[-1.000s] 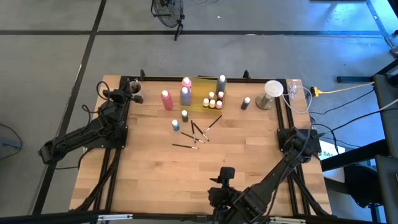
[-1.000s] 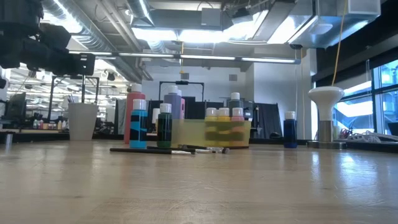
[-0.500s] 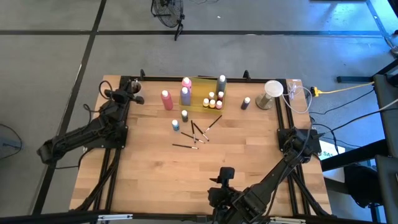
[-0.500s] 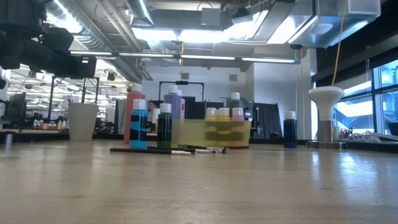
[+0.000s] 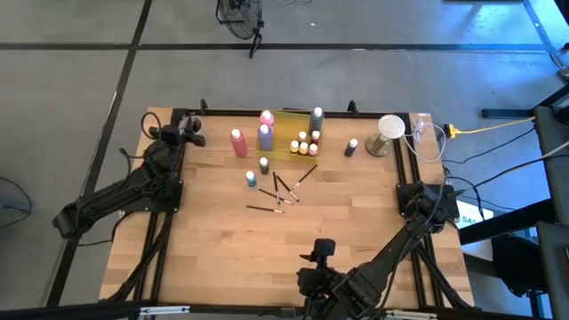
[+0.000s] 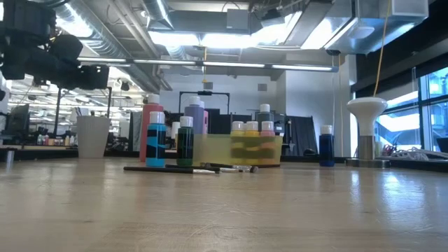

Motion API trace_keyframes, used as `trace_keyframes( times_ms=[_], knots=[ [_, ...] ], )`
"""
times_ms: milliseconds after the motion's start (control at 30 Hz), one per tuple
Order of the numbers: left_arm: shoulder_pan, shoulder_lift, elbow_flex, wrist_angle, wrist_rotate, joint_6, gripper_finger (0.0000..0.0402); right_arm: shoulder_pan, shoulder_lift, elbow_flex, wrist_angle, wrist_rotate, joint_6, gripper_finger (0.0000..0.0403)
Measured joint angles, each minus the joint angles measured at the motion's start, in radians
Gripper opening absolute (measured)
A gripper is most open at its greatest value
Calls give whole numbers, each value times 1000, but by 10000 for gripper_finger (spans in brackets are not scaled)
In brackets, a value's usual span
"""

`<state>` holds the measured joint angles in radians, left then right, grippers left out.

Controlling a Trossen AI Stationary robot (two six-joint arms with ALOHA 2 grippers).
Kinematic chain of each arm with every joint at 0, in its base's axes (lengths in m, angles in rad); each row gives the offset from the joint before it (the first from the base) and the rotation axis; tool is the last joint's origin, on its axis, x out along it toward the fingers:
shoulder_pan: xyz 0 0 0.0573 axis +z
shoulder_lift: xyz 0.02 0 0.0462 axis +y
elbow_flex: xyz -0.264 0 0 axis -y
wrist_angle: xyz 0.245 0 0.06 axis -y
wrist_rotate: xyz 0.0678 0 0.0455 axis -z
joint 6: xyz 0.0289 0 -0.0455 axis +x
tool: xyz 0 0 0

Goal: Pick & Place Paint Supplies
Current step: Put the silver paintbrush into the white cup

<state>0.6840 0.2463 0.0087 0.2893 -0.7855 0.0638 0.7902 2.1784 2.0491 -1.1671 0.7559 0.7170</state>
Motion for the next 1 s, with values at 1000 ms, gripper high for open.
trace_keyframes(
  times_ms=[1000],
  knots=[
    [-739,320,307,139,744,235,201,44,-1,34,104,-17,-151,234]
  ],
)
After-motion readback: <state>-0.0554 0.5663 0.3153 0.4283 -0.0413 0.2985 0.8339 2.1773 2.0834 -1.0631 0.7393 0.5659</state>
